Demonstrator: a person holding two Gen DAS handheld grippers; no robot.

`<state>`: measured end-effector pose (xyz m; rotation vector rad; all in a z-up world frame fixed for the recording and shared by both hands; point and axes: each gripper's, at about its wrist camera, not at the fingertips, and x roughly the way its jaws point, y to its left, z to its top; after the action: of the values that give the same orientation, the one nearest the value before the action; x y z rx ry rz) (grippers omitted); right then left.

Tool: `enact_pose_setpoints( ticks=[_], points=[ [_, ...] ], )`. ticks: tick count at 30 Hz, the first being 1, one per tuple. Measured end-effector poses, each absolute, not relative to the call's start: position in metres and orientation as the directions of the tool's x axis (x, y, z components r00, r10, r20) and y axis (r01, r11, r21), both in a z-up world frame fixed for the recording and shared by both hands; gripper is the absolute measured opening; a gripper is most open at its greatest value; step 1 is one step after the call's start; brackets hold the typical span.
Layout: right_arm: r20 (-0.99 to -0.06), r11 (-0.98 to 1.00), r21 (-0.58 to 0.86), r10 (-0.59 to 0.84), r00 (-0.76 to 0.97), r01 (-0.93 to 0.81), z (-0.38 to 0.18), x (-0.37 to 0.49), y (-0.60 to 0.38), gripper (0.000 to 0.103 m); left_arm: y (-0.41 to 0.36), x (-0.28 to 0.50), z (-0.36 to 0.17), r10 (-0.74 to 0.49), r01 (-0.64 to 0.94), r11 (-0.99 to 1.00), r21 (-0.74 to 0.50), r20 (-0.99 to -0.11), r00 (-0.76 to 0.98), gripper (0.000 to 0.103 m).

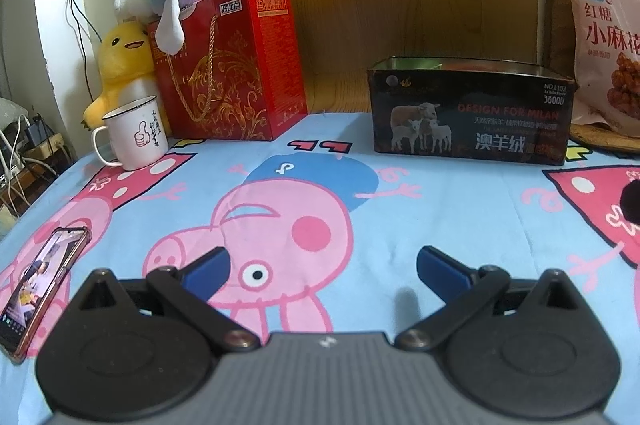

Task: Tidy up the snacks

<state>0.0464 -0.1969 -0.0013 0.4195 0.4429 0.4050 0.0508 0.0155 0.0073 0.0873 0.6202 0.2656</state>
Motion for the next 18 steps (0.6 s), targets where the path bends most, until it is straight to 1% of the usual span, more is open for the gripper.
enact_pose_setpoints(
  ticks=[10, 18],
  points=[
    [-0.323, 0.836, 0.471, 0.46, 0.827, -0.282, -0.0013, 0.0468, -0.1974, 0.087, 0.0147, 0.0506, 0.0077, 0.268, -0.214, 0.963, 0.162, -0.569, 0.778, 0.103],
    [-0.321, 0.832, 0.478, 0.465, 0.825, -0.283, -0.0024, 0.0462, -0.1968, 0.088, 0.0136, 0.05, 0.0069, 0.252, -0.196, 0.968, 0.158, -0.604, 0.756, 0.103]
  ],
)
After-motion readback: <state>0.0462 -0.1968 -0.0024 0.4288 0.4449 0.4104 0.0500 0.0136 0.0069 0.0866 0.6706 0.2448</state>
